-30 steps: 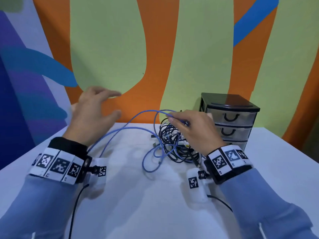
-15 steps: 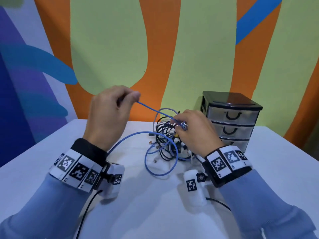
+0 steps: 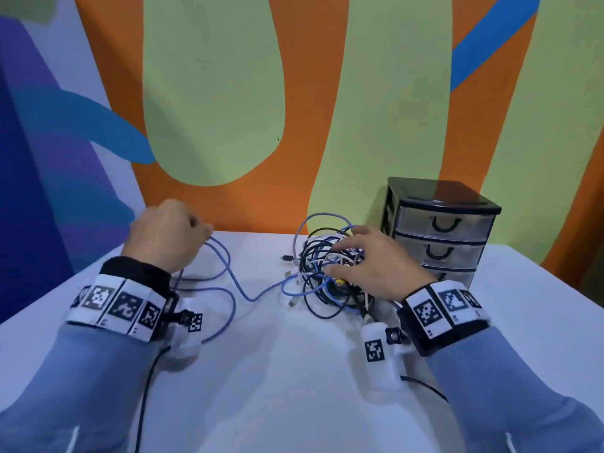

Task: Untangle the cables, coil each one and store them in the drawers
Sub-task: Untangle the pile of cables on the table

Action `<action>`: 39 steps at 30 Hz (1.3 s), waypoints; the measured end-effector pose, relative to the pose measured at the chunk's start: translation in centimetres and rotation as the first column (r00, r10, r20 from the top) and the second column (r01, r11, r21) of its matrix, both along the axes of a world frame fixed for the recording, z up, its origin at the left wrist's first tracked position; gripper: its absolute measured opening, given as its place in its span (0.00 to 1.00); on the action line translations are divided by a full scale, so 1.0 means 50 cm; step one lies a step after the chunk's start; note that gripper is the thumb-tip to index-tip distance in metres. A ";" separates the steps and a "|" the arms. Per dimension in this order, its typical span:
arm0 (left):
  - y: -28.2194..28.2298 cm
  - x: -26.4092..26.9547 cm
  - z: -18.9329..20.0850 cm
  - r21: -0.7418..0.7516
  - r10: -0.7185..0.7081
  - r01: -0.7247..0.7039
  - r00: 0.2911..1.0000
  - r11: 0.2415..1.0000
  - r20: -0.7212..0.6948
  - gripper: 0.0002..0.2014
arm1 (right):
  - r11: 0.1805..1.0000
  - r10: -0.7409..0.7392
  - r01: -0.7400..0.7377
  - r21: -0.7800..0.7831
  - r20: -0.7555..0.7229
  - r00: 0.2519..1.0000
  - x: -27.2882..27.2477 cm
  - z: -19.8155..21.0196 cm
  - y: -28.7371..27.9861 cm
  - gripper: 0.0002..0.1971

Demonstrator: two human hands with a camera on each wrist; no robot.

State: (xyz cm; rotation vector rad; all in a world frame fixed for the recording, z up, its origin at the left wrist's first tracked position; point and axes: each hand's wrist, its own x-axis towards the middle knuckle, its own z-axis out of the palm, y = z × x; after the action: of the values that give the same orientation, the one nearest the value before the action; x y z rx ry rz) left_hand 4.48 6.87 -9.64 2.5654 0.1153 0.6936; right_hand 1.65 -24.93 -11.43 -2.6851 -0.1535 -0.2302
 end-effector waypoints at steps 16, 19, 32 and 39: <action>-0.113 -0.014 -0.013 0.045 -0.380 0.459 0.784 0.887 -0.490 0.12 | 0.962 -0.168 0.130 0.242 0.142 0.976 0.028 -0.031 0.006 0.04; -0.103 -0.007 -0.016 0.060 -0.326 0.425 0.770 0.903 -0.548 0.22 | 0.817 -0.137 -0.023 0.576 0.233 0.963 0.032 -0.026 0.000 0.15; -0.104 0.000 -0.004 -0.522 -0.569 0.548 0.811 0.653 0.139 0.15 | 0.604 0.109 -0.390 0.695 0.413 0.904 0.016 -0.003 0.012 0.19; -0.057 0.018 0.015 -0.599 -0.133 0.477 0.840 0.643 0.526 0.16 | 0.729 0.028 -0.308 0.611 0.423 0.906 0.028 -0.017 0.005 0.27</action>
State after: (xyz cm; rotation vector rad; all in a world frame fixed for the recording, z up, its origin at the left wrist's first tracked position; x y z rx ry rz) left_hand 5.39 4.03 -8.90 1.5653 -0.1863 0.8584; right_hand 3.05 -24.69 -12.30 -1.8580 -0.3649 -0.6310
